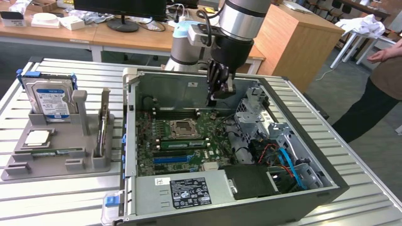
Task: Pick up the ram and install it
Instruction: 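Press down the ram until it locks into place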
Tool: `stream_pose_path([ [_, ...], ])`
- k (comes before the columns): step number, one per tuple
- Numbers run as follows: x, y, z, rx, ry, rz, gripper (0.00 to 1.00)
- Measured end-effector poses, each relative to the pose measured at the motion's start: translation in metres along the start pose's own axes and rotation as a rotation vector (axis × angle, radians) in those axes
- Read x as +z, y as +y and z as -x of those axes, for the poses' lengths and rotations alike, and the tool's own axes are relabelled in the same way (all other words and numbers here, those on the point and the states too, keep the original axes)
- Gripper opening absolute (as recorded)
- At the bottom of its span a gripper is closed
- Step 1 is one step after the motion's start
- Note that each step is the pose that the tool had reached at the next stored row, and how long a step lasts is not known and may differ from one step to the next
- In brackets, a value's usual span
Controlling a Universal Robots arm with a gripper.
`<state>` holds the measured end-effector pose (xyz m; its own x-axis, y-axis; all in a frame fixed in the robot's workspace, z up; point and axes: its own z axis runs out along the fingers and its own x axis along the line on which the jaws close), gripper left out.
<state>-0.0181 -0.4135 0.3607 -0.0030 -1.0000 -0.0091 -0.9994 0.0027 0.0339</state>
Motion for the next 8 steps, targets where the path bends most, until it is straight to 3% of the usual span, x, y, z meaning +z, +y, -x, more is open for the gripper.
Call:
stream_pose_path([
  [8,-0.0003,-0.0105,0.0,0.0,0.0,0.0,0.1],
])
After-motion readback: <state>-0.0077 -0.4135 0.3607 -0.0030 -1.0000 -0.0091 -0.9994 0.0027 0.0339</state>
